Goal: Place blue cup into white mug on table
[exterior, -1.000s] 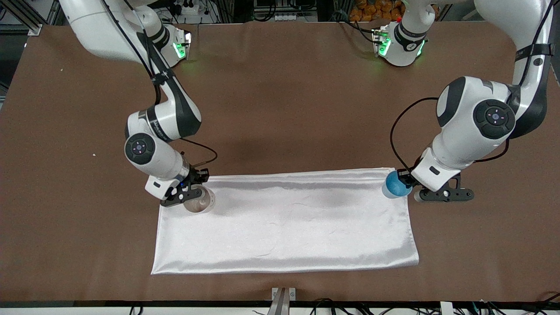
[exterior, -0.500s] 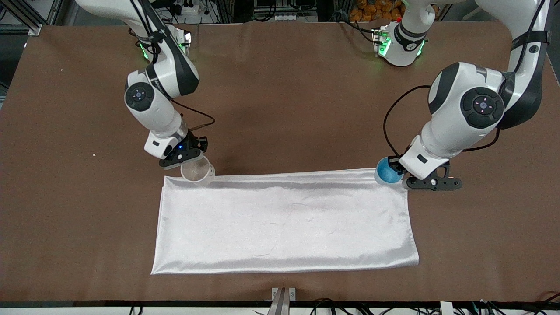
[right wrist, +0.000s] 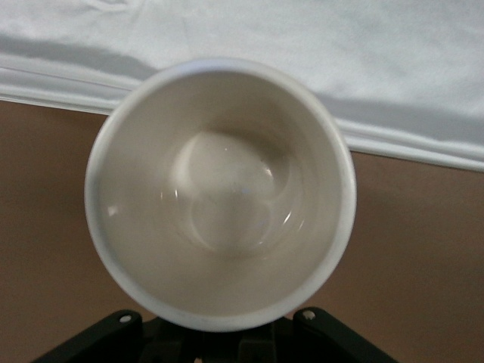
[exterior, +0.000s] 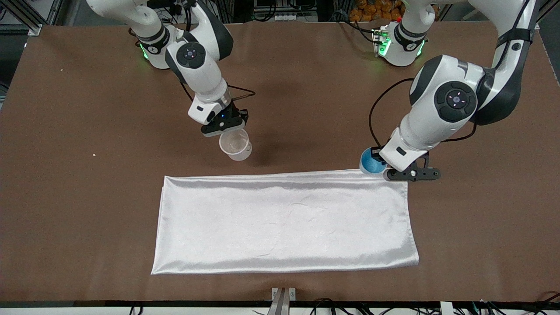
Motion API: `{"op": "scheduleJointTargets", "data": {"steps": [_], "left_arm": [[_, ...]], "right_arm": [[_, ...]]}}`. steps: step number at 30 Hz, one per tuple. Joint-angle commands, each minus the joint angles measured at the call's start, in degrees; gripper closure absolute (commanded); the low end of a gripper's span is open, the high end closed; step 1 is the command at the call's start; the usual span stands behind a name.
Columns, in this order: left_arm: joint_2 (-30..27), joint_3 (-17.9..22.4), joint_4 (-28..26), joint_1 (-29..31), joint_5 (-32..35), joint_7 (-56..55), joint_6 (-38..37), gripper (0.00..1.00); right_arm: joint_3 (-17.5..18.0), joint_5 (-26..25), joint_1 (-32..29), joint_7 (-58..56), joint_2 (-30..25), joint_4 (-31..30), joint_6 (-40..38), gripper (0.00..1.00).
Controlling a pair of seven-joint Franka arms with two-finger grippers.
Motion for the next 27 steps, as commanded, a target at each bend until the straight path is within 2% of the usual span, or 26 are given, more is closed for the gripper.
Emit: {"op": "scheduleJointTargets", "data": {"steps": [1,11,20,27], "left_arm": [[-0.8,-1.4,-0.8,0.1,1.0,-3.0,-0.9,1.0],[-0.2,-1.9,-1.0,-2.2,1.0,-6.3,-1.2,1.0],[0.6,-1.9,-0.6,-4.5,1.4,-9.4,-1.2,1.0],[1.4,-1.9,-0.4,-6.3,1.6,-11.5,-0.8,1.0]], "right_arm": [[-0.5,-0.6,3.5,6.6,-0.1,-1.4,2.3,1.0],[-0.5,-4.0,8.0,16.2,5.4,-1.4,7.6,1.0],[-0.6,-5.1,12.6,23.1,10.2,0.2,10.6,1.0],[-0.7,-11.7,13.4,30.4,13.7,2.5,10.8,1.0]]}}
